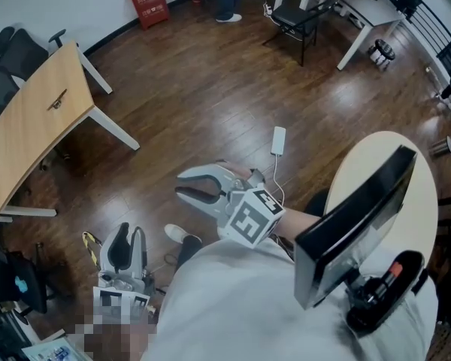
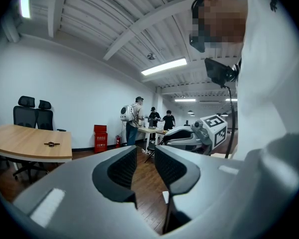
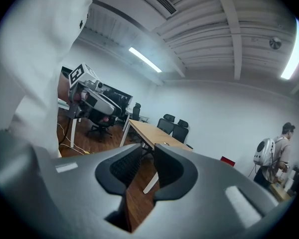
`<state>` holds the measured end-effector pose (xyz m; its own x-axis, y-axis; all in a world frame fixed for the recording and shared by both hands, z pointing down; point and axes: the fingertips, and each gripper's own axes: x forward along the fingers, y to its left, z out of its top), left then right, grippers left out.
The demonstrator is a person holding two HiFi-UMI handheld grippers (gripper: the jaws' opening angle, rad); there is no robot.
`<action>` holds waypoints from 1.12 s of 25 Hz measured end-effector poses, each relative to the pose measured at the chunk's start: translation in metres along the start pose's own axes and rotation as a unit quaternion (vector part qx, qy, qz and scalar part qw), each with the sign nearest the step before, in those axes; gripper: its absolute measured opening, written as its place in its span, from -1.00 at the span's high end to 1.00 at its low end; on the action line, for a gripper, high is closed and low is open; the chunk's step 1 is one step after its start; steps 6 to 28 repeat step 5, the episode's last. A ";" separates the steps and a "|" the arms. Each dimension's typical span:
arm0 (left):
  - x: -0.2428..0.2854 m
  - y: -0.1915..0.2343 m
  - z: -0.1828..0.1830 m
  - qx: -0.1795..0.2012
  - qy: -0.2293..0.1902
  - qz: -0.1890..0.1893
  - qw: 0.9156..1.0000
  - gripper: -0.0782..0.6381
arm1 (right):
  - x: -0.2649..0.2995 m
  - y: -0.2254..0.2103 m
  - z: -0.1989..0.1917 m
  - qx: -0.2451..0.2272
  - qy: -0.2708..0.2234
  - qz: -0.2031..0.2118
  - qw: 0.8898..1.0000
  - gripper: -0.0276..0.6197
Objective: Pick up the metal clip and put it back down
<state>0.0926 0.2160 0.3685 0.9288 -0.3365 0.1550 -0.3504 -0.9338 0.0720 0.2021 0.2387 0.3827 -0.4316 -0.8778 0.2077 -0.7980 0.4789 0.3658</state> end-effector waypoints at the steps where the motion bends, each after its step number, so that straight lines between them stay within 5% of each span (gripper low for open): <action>1: -0.002 0.004 0.001 0.000 -0.002 0.002 1.000 0.49 | 0.005 0.002 0.001 -0.001 -0.001 0.003 1.000 0.66; 28: -0.012 0.026 0.001 -0.003 -0.006 0.013 1.000 0.49 | 0.028 0.006 0.008 -0.013 0.001 0.012 1.000 0.66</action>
